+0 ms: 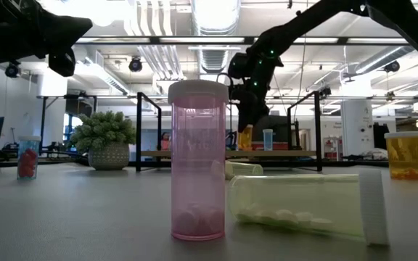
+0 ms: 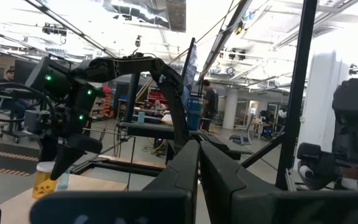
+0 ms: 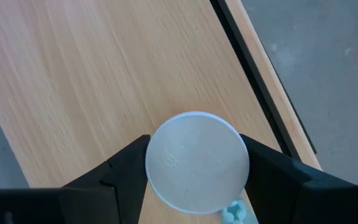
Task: Pick and place medicine bottles onto shelf by color
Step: Put the top left orange pill bottle on the shelf
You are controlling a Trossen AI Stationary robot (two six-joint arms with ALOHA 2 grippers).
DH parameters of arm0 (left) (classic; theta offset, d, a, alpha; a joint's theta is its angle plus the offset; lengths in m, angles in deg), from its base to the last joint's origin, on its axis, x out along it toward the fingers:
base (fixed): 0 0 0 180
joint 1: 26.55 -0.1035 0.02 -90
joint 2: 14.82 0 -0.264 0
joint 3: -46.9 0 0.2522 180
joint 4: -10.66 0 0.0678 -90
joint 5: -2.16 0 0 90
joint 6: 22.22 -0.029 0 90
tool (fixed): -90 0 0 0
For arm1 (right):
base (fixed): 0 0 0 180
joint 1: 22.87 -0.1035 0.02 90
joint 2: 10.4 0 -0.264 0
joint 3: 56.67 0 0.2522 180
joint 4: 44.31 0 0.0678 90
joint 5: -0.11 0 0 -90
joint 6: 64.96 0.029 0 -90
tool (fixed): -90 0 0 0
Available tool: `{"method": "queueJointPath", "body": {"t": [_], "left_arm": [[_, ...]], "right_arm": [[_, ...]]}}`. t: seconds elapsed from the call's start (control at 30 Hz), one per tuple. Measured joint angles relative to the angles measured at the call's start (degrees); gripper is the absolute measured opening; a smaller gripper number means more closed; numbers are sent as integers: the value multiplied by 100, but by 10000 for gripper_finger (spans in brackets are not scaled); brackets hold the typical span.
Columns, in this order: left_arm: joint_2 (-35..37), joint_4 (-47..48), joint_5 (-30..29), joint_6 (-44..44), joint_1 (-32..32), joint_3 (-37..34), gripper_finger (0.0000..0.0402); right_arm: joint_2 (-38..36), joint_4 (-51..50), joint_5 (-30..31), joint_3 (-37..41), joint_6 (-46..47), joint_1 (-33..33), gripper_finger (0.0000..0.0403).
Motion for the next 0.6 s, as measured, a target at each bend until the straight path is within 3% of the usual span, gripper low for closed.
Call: {"method": "queueJointPath", "body": {"t": [0.6], "left_arm": [[0, -1, 0, -1, 1, 1, 0]], "right_arm": [[168, 107, -2, 61, -100, 37, 219]]}}
